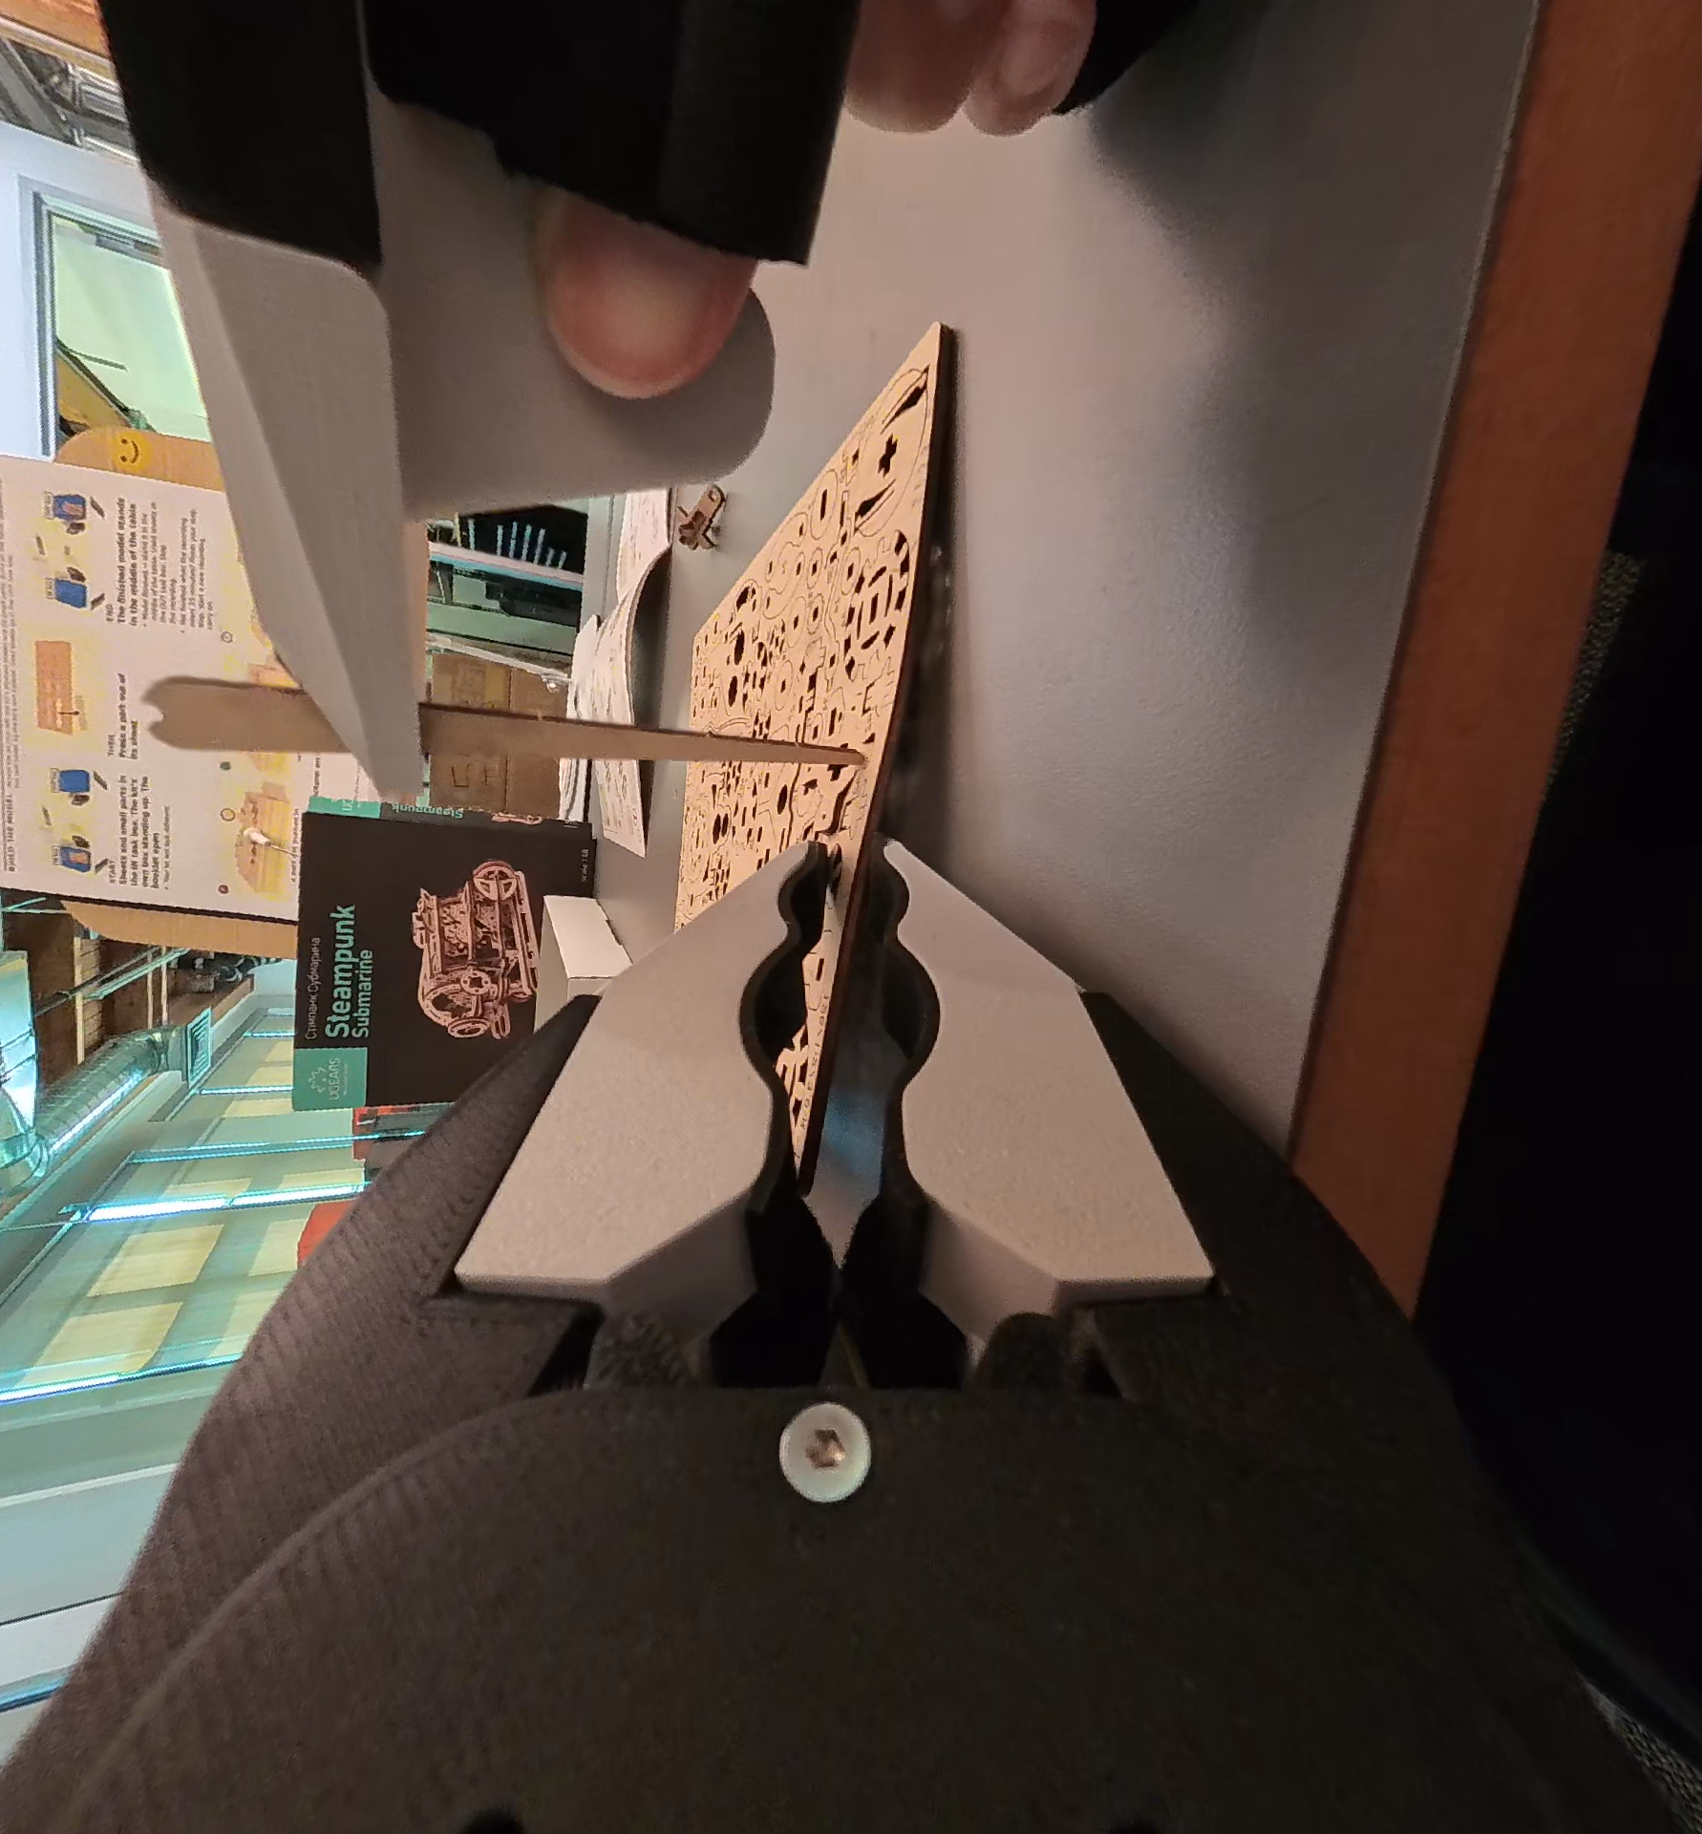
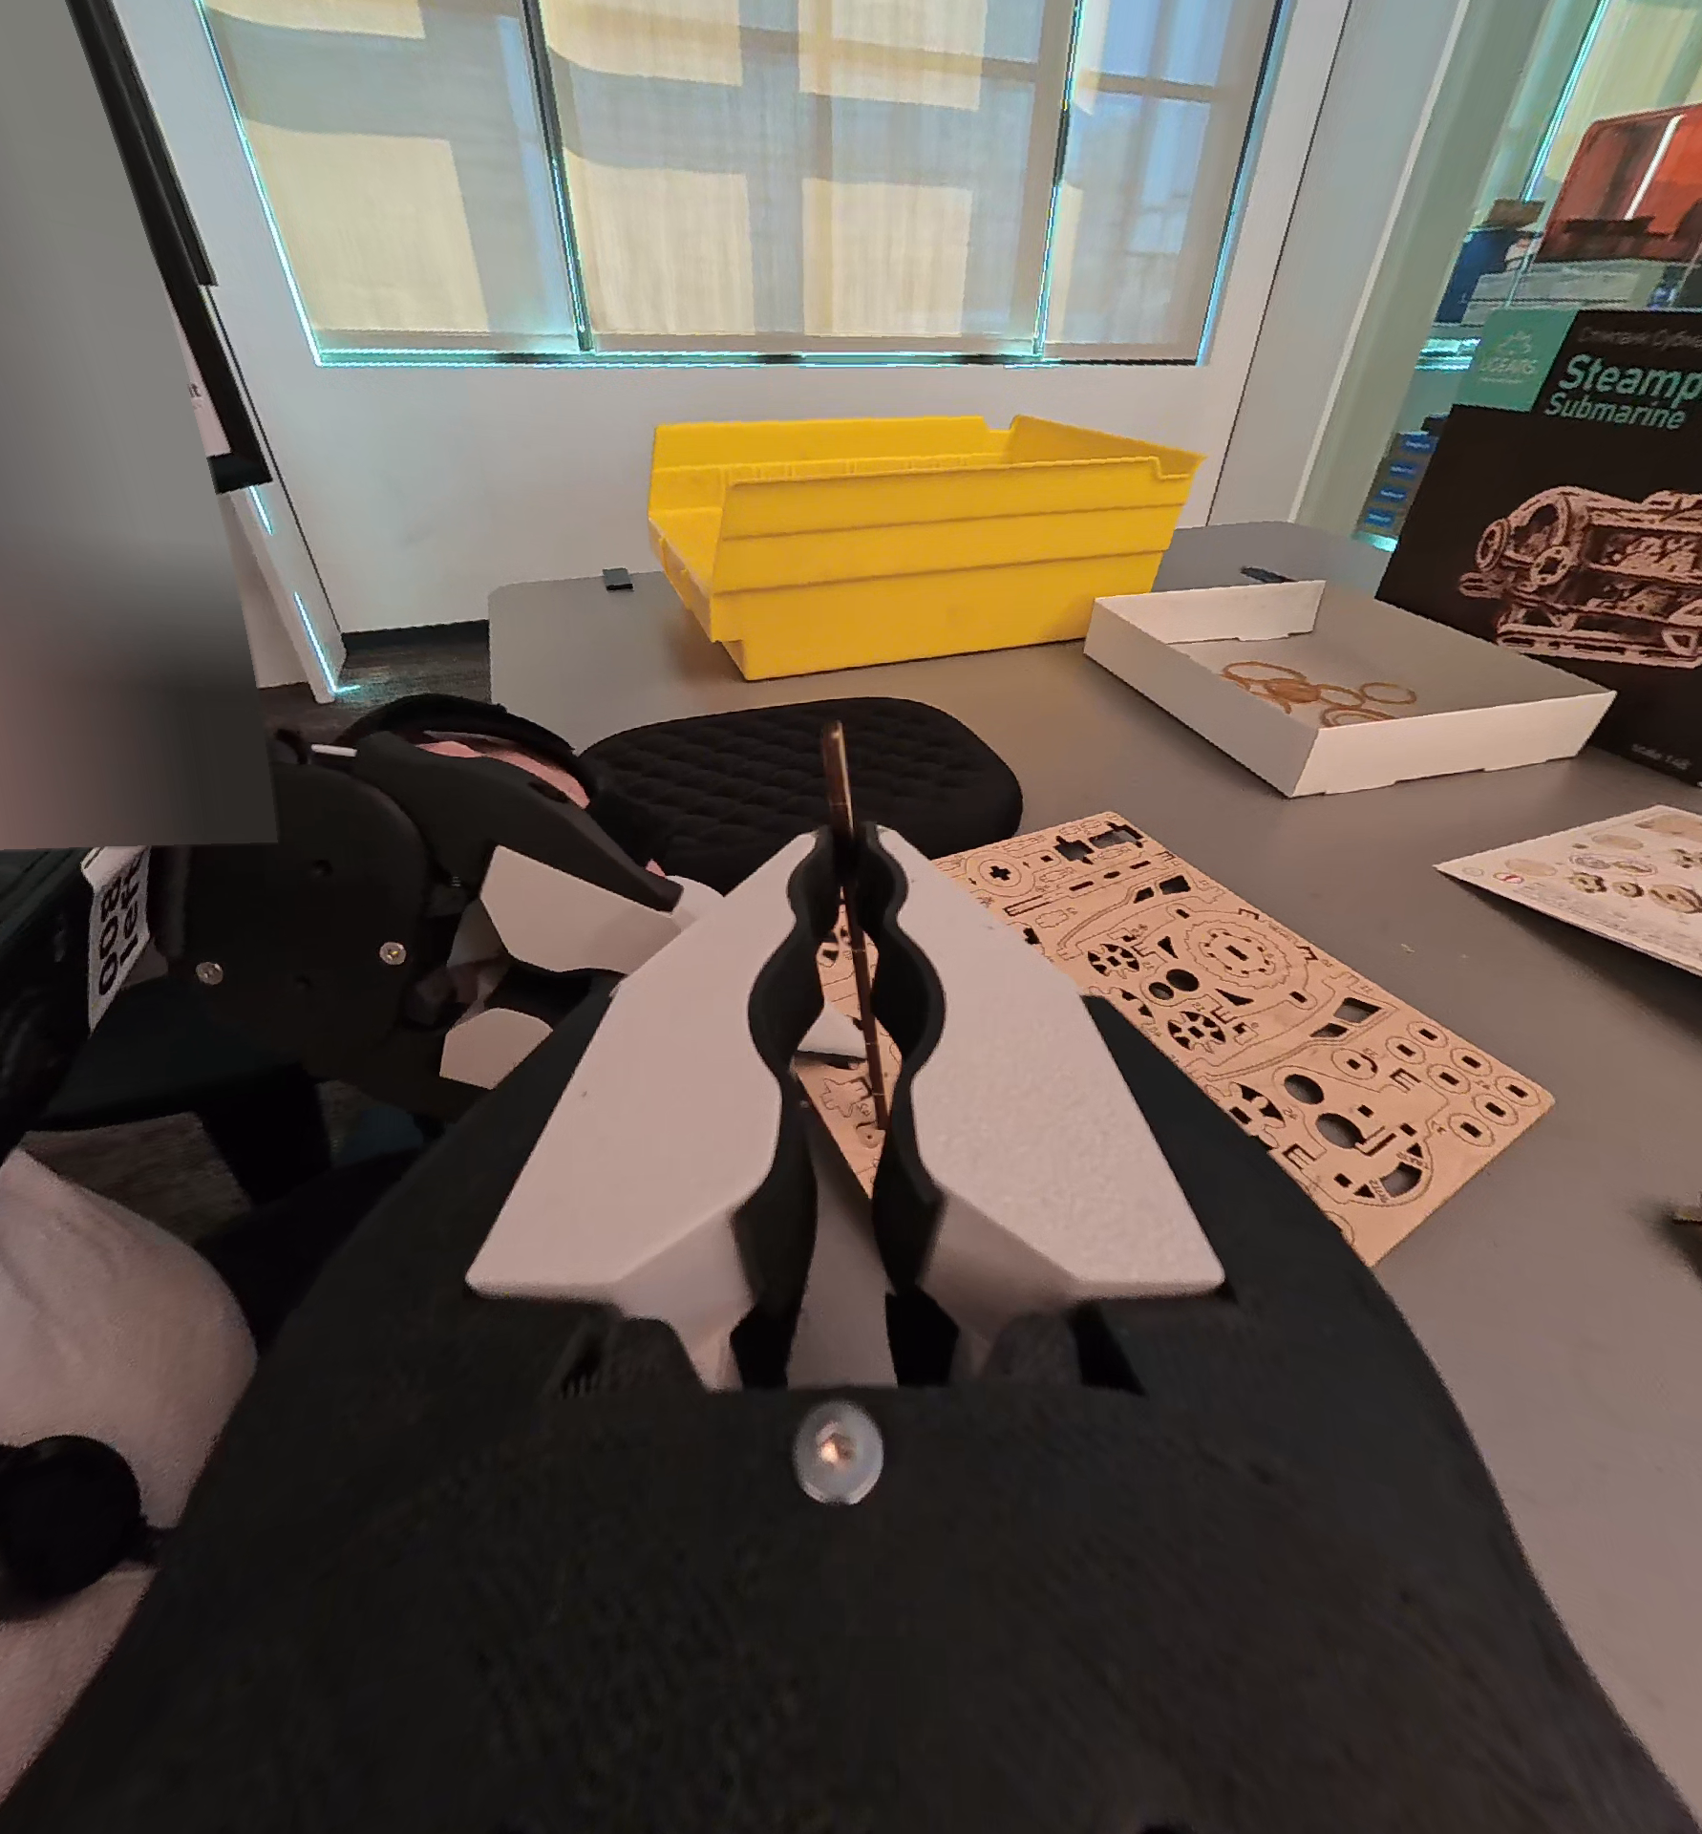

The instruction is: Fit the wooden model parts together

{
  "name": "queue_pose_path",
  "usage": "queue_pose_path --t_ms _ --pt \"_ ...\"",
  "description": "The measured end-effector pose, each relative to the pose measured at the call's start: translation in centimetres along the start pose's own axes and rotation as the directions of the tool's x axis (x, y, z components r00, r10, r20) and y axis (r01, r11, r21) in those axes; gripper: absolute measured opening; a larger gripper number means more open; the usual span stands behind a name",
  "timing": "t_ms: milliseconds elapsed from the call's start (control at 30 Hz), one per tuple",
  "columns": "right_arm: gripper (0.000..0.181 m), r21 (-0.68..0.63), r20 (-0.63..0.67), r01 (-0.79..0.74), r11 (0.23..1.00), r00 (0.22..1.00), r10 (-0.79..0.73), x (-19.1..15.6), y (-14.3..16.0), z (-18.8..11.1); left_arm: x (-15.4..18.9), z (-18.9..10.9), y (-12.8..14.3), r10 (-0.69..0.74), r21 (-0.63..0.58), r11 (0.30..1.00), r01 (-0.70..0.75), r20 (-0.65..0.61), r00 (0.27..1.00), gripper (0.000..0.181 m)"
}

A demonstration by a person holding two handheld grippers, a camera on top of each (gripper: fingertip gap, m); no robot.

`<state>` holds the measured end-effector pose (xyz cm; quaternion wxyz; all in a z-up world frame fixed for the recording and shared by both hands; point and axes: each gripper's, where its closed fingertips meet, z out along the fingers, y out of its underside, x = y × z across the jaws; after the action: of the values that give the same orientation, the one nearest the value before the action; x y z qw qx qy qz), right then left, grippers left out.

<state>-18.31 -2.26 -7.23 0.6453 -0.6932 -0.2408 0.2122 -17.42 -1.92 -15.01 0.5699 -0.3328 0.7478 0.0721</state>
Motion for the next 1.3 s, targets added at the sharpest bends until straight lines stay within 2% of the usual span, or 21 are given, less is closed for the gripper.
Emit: queue_pose_path --t_ms 33,333,567,667,933,1033,1133,1233,1300 --pt "0.004 -0.002 -0.001 0.002 1.000 1.000 -0.002 0.0 0.0 0.0 0.0 0.0 0.0 0.000 0.000 1.000 0.000 0.000 1.000 0.006" --pt "0.004 -0.009 0.008 0.012 1.000 1.000 -0.012 -0.2 0.1 0.0 0.0 0.1 0.0 -0.006 0.002 1.000 0.006 0.000 1.000 0.006" --pt "0.004 0.037 -0.027 -0.078 0.996 0.997 0.079 1.2 -0.4 -0.5 -0.2 0.1 0.1 0.015 -0.006 1.000 -0.015 0.007 1.000 0.009" --pt "0.003 0.050 -0.049 -0.095 0.994 0.994 0.097 1.4 -0.5 -0.6 -0.7 0.2 0.1 0.010 -0.006 1.000 -0.010 0.044 0.999 0.020" --pt "0.004 0.070 -0.090 -0.089 0.994 0.991 0.095 1.6 -0.8 -0.6 -0.5 0.8 -0.1 0.040 -0.017 0.999 -0.040 0.039 0.998 0.007" --pt "0.003 0.121 -0.123 -0.089 0.989 0.987 0.104 2.3 -1.3 -1.2 -0.9 0.8 0.1 0.047 -0.017 0.999 -0.046 0.067 0.997 0.006" --pt "0.003 0.216 -0.185 -0.023 0.976 0.981 0.064 3.1 -2.7 -2.5 -1.0 0.7 0.1 0.051 -0.005 0.999 -0.050 0.077 0.996 0.005" --pt "0.003 0.161 -0.160 -0.079 0.984 0.981 0.105 3.4 -1.7 -2.0 -0.9 0.6 0.2 0.043 -0.002 0.999 -0.043 0.071 0.997 0.005" --pt "0.003 0.157 -0.145 -0.062 0.986 0.986 0.085 3.2 -1.8 -1.9 -0.9 0.6 0.2 0.041 0.000 0.999 -0.041 0.072 0.997 0.005"
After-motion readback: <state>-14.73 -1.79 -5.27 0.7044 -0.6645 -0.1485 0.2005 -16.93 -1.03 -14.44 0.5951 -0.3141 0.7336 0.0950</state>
